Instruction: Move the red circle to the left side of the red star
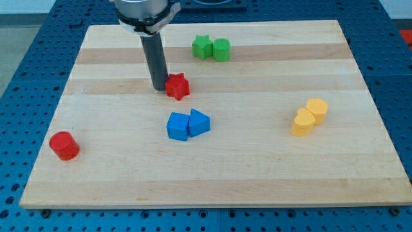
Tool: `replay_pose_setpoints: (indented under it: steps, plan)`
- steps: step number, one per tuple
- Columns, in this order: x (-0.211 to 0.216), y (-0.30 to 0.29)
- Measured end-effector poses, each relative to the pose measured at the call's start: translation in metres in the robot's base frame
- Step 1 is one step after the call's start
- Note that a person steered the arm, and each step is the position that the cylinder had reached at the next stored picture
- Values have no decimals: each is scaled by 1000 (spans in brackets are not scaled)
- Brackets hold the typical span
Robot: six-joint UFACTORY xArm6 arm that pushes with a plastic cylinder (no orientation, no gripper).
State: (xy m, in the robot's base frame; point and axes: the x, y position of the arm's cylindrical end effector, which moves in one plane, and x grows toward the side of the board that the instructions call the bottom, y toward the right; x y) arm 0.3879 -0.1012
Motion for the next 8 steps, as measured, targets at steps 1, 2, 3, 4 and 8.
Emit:
replay_pose_setpoints:
  steps: [1,2,3,4,8]
  plan:
    - [0,14]
    - [1,29]
    - [1,39]
    - [1,19]
    - [54,-164]
